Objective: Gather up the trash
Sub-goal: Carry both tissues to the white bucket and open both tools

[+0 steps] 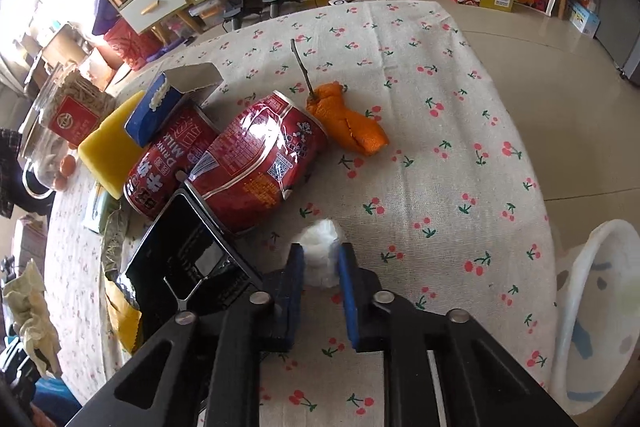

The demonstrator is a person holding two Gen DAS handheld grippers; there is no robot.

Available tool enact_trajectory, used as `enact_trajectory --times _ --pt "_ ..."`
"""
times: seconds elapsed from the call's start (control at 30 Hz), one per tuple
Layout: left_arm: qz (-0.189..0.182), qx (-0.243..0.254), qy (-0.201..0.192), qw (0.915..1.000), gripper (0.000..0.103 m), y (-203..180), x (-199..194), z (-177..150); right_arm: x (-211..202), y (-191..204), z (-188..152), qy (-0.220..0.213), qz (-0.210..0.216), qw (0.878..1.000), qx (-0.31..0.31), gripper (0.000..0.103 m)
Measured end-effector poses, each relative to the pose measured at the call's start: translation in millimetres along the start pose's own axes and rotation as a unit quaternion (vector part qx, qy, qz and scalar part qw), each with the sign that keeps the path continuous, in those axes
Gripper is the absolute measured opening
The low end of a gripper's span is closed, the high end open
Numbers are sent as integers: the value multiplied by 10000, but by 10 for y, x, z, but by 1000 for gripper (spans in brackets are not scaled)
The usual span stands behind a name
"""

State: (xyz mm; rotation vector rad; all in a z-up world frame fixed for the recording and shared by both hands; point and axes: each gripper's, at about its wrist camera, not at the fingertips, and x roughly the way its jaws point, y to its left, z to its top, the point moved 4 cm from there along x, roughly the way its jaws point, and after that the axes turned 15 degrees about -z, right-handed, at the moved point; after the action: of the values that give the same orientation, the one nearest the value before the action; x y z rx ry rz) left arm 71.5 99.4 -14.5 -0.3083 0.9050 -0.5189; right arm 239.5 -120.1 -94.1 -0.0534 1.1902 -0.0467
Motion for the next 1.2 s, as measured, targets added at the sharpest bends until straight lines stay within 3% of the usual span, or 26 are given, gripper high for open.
enact_trajectory --times 0.13,0.43,0.57,0.67,0.73,0.9,1.07,1.1,1.17,1.2 --pt "-129 339 -44 9993 24 -173 28 31 -250 -213 3 -190 138 9994 243 6" --pt "-601 568 214 9963 24 -544 350 90 -682 -789 -103 -297 491 9949 834 6" --pt "-995 654 511 9916 24 -927 650 121 -877 -1108 -216 -402 222 9936 1033 6" --pt "-1316 856 715 9850 24 -1345 943 123 -1075 -1604 -275 -644 -316 9866 1464 6" --pt "-1494 991 881 9799 25 -1628 1174 106 -1134 -2011 -332 -662 -377 9791 1886 6" --pt "-1881 1117 1400 9657 25 -2252 1837 -9 -998 -2755 -592 -310 -708 9637 2557 6" --pt "-1928 1079 1684 9606 25 -2632 2425 -42 -870 -3025 -760 -38 -703 9577 2790 6" --pt "-1910 1016 1682 9617 27 -2662 2522 -16 -867 -3043 -771 -22 -692 9576 2798 6" --pt "-1821 896 1684 9646 41 -2679 2673 32 -881 -3067 -789 -44 -662 9578 2798 7" --pt "-1812 870 1707 9646 52 -2688 2709 45 -888 -3072 -789 -54 -654 9582 2786 8"
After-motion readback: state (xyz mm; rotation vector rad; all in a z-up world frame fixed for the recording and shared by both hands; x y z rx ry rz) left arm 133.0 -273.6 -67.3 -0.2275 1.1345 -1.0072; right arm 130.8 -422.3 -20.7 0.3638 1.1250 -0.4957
